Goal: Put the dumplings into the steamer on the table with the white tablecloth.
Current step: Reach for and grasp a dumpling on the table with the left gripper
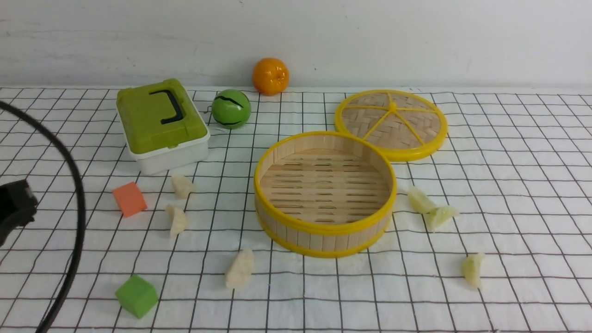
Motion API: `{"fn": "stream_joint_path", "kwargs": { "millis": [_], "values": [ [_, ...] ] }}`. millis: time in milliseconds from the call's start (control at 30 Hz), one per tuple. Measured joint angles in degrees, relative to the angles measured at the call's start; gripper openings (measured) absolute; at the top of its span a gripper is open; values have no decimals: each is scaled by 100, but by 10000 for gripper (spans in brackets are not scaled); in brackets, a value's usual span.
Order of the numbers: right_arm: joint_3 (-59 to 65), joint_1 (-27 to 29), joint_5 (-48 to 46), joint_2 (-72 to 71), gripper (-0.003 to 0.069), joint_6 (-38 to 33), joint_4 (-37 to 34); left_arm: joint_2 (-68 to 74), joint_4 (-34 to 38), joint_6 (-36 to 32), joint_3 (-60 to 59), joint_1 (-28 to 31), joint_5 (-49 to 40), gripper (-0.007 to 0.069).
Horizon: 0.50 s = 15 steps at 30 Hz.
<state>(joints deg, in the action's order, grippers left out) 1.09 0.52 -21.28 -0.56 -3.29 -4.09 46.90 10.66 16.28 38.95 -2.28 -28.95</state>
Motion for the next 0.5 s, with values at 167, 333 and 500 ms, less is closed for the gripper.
{"fn": "stream_joint_path", "kwargs": {
  "millis": [167, 333, 500],
  "values": [
    [57, 0, 1238, 0, 239, 0, -18, 768, 671, -509, 286, 0, -105, -13],
    [57, 0, 3628, 0, 239, 144, -24, 1582, 1665, -1285, 561, 0, -109, -13],
    [57, 0, 5599, 0, 239, 1135, -119, 2405, 2965, -2615, 912, 0, -326, -13]
  ]
}}
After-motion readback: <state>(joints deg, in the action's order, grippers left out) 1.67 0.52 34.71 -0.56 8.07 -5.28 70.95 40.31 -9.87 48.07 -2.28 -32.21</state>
